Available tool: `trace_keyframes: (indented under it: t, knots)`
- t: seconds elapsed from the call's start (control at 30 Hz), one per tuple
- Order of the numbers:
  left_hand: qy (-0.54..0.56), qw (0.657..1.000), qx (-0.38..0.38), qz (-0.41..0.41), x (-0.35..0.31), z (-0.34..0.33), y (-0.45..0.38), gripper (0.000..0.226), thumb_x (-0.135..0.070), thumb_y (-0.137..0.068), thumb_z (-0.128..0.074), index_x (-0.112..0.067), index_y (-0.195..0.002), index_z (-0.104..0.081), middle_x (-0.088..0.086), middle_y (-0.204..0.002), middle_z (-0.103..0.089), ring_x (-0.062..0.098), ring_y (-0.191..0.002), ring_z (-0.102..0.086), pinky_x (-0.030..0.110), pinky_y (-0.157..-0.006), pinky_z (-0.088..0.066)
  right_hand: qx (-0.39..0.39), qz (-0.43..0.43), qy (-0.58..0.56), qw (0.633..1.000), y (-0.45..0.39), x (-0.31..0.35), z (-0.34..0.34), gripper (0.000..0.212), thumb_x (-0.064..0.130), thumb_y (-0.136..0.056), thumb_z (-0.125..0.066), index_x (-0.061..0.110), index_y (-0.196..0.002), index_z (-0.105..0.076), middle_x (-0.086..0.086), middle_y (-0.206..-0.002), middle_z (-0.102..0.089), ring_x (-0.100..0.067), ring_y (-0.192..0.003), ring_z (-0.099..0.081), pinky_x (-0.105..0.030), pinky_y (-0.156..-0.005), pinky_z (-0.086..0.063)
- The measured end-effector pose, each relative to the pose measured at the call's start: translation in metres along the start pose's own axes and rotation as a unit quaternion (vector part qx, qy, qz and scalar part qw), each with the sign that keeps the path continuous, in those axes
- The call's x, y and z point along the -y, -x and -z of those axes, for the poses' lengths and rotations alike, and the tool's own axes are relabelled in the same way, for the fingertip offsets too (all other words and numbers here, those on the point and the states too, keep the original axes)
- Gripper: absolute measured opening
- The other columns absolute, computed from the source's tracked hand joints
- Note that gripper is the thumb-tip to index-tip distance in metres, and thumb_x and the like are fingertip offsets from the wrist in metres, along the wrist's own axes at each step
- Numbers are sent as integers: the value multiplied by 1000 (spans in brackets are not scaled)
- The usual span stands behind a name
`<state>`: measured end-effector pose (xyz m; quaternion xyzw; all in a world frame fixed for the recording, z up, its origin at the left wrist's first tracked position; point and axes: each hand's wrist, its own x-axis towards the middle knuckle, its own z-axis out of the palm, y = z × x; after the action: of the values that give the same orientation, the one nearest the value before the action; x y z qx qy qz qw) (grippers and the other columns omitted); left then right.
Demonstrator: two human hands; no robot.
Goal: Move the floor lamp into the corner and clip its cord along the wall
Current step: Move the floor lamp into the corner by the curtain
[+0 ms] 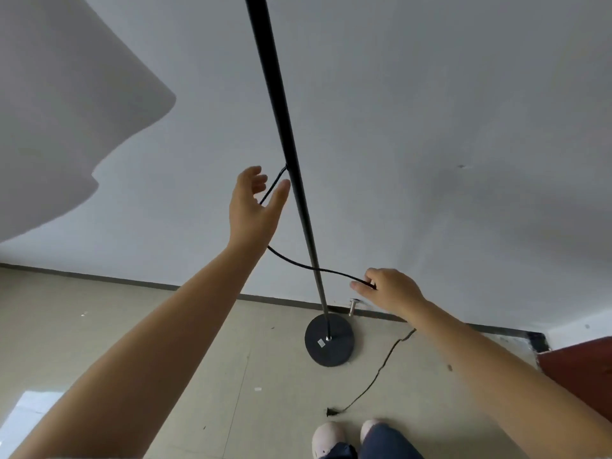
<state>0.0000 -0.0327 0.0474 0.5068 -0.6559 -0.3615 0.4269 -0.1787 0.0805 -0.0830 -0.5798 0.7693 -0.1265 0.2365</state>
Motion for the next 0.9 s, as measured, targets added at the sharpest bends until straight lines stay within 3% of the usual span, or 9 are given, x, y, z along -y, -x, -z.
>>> trace_keyframes:
  t: [0.1, 0.2, 0.27, 0.37, 0.5, 0.63, 0.77, 0.9]
  knots:
    - [-58, 994, -27, -83, -26, -6, -20, 37, -27, -83, -65, -12, -115, -52, -4, -101, -53, 12, -91, -49, 23, -77, -39, -29, 44, 15, 998, -21, 17, 23, 45, 49, -87, -46, 7, -93, -56, -10, -93, -63, -19, -72, -49, -27, -60, -38]
    - [-116, 988, -28, -102, -44, -15, -36, 10, -24, -88, -57, -15, -84, -59, -4, -78, -54, 17, -74, -49, 25, -65, -38, -3, 82, 22, 996, -46, 35, 34, 46, 49, -83, -53, 9, -106, -55, -6, -106, -60, -18, -79, -52, -28, -65, -41]
    - [-147, 986, -30, -73, -46, -19, -45, 33, -22, -91, -49, -22, -60, -41, -6, -58, -43, 19, -59, -45, 26, -49, -34, 23, 111, 8, 993, -67, 48, 33, 47, 45, -82, -56, 11, -114, -52, -6, -116, -57, -22, -91, -58, -31, -73, -47]
    - [-202, 977, -59, -34, -43, -16, -51, 40, -23, -94, -44, -22, -57, -30, -5, -52, -36, 13, -48, -37, 25, -44, -30, 96, 148, -29, 984, -97, 68, 22, 45, 35, -86, -54, 15, -125, -46, -6, -130, -53, -26, -109, -55, -39, -90, -48]
    - [-247, 965, -91, 3, -35, 6, -56, 40, -25, -95, -43, -22, -58, -29, -5, -53, -35, 12, -47, -35, 26, -42, -29, 200, 162, -81, 963, -122, 89, 0, 30, 26, -88, -48, 17, -117, -50, -9, -116, -61, -27, -96, -58, -36, -81, -47]
    - [-292, 943, -156, 43, -24, 35, -47, 27, -28, -96, -41, -11, -74, -37, -6, -54, -36, 8, -47, -36, 24, -41, -25, 225, 202, -76, 950, -127, 113, -25, 22, 22, -86, -48, 13, -105, -48, -11, -88, -59, -25, -75, -55, -37, -68, -48]
    - [-197, 957, -181, 107, -10, 73, -29, 15, -24, -97, -39, -14, -86, -36, -2, -64, -58, 11, -50, -48, 26, -47, -37, 246, 233, -60, 939, -116, 146, -49, 22, 19, -85, -46, 13, -105, -49, -12, -83, -59, -27, -71, -54, -34, -61, -44]
    - [-164, 944, -254, 128, 10, 121, 3, 10, -21, -97, -38, -15, -91, -32, -10, -57, -56, 5, -51, -50, 23, -46, -37, 253, 286, -3, 924, -93, 183, -82, 26, 13, -86, -41, 8, -110, -45, -8, -76, -52, -26, -65, -51, -27, -46, -36]
